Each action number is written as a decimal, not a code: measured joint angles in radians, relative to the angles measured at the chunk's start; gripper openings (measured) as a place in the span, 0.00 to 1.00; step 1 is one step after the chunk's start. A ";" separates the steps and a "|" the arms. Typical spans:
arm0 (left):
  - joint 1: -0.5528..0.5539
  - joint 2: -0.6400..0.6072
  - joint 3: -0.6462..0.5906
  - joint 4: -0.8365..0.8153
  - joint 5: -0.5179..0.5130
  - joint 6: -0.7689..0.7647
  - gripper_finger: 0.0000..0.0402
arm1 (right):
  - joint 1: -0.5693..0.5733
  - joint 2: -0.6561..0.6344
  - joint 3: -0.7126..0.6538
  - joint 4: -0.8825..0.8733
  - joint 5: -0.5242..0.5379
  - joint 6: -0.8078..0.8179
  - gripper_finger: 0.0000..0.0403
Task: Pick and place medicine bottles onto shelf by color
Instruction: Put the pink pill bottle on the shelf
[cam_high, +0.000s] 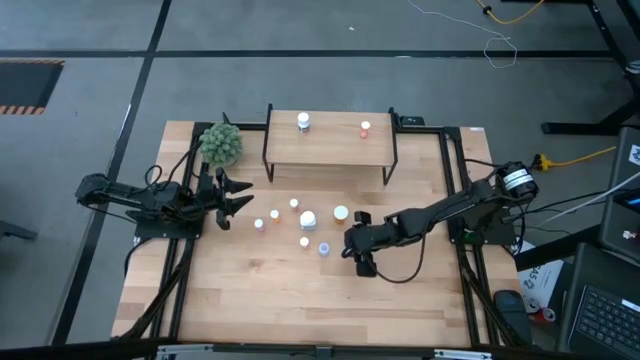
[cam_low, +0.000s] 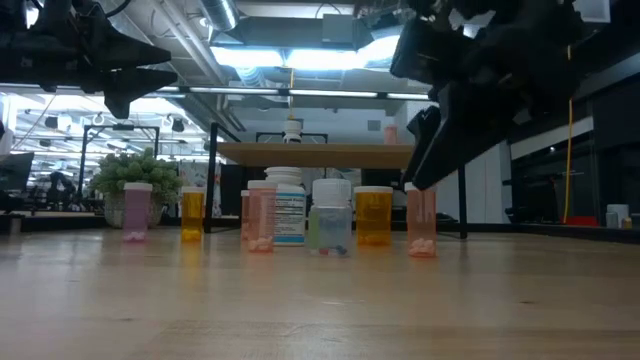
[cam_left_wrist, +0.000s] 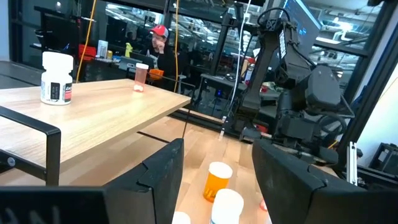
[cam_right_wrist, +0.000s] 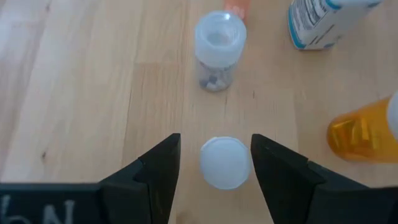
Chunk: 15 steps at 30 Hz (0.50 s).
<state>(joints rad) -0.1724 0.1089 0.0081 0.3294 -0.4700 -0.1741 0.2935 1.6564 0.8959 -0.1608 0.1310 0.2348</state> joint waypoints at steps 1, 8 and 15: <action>0.000 0.000 0.000 0.000 0.000 0.000 0.46 | 0.000 0.005 0.000 0.000 -0.001 0.000 0.50; 0.000 0.000 0.000 0.000 0.000 0.000 0.46 | 0.000 0.010 0.000 0.000 0.000 0.000 0.50; 0.000 0.000 0.000 0.000 0.000 -0.001 0.46 | 0.000 0.010 0.000 -0.030 -0.001 0.026 0.44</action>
<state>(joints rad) -0.1726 0.1093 0.0082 0.3298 -0.4702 -0.1749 0.2935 1.6669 0.8963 -0.1908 0.1303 0.2610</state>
